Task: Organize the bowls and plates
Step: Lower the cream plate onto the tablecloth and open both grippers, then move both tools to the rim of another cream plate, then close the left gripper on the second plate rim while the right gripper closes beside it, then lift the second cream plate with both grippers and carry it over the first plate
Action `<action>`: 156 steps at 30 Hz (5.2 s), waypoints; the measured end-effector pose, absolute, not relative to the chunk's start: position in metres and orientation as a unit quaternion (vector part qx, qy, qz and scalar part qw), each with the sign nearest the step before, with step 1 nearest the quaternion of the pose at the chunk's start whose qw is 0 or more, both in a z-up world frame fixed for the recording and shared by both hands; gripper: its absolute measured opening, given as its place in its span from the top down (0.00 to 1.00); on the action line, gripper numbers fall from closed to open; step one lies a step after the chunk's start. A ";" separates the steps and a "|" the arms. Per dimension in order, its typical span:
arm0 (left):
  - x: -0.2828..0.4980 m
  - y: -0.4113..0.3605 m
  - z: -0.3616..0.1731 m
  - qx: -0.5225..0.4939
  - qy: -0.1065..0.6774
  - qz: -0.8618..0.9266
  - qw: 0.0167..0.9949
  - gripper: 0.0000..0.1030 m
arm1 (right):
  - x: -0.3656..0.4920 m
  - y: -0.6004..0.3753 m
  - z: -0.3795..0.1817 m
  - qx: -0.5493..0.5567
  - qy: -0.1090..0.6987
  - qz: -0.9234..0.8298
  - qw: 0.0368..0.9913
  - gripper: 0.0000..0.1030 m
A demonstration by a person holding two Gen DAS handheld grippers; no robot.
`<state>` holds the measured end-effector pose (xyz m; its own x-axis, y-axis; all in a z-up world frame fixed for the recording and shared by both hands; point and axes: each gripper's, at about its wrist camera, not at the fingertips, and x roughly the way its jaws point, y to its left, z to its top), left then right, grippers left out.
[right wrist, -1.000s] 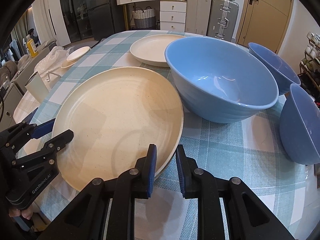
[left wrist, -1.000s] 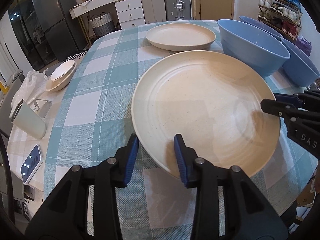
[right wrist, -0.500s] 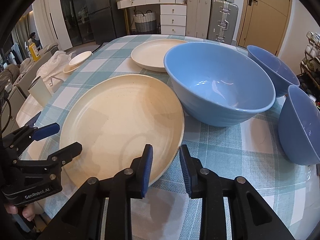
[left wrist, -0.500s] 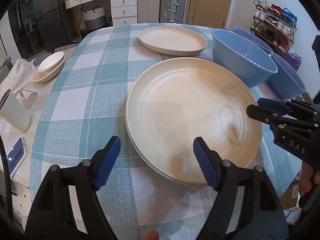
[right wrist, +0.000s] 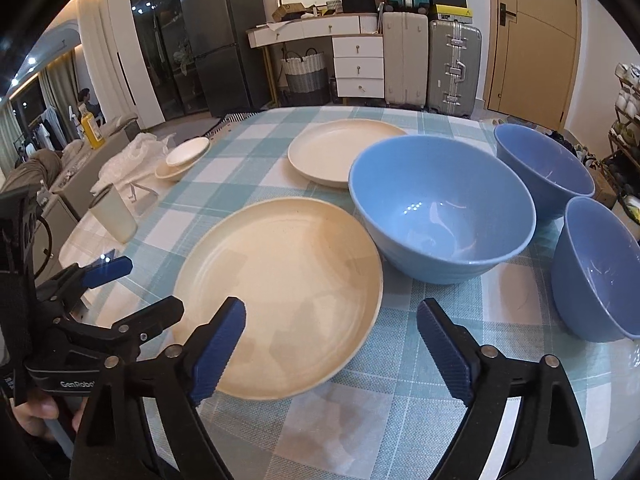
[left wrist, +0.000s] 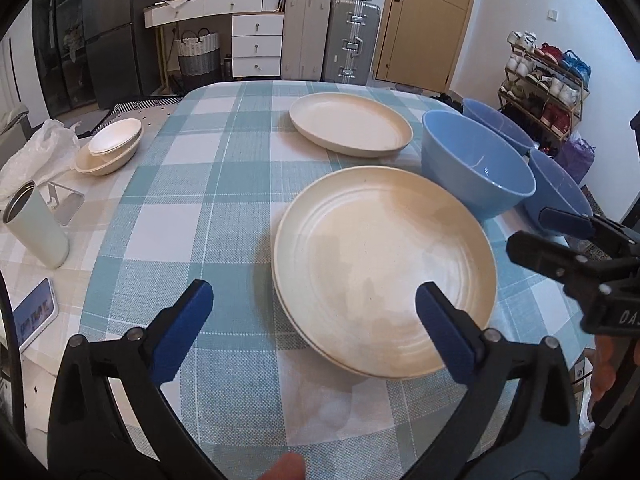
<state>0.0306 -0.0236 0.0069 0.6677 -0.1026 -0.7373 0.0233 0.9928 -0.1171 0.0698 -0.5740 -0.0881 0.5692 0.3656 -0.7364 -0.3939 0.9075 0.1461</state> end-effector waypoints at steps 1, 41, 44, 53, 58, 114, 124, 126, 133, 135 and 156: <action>0.029 -0.024 0.009 -0.049 0.405 -0.033 0.912 0.02 | 0.070 -0.575 -0.083 -0.017 0.407 0.213 0.888 0.08; 0.140 -0.030 0.076 -0.005 0.374 0.002 0.927 0.02 | 0.193 -0.583 0.027 -0.050 0.370 0.228 0.899 0.01; 0.154 -0.029 0.076 -0.006 0.378 0.009 0.926 0.02 | 0.208 -0.584 0.027 -0.052 0.373 0.223 0.899 0.01; 0.200 -0.024 0.071 -0.025 0.393 0.011 0.919 0.02 | 0.256 -0.583 0.014 -0.054 0.396 0.219 0.890 0.01; 0.225 -0.021 0.062 -0.036 0.404 0.005 0.914 0.02 | 0.281 -0.585 -0.002 -0.047 0.414 0.215 0.883 0.01; 0.349 -0.018 -0.051 -0.083 0.511 -0.028 0.855 0.76 | 0.449 -0.538 -0.161 -0.106 0.588 0.204 0.776 0.75; 0.341 -0.023 -0.040 -0.061 0.499 -0.022 0.864 0.81 | 0.439 -0.538 -0.151 -0.117 0.566 0.202 0.791 0.77; 0.337 -0.023 -0.034 -0.054 0.492 -0.020 0.869 0.81 | 0.437 -0.538 -0.148 -0.115 0.562 0.203 0.794 0.77; 0.323 -0.018 -0.014 -0.051 0.473 -0.012 0.879 0.81 | 0.426 -0.537 -0.128 -0.109 0.545 0.208 0.805 0.77; 0.318 -0.015 -0.007 -0.054 0.470 -0.007 0.881 0.81 | 0.421 -0.536 -0.122 -0.106 0.541 0.210 0.808 0.77; 0.231 0.011 0.064 -0.052 0.418 0.028 0.907 0.81 | 0.344 -0.509 -0.056 -0.110 0.482 0.243 0.835 0.77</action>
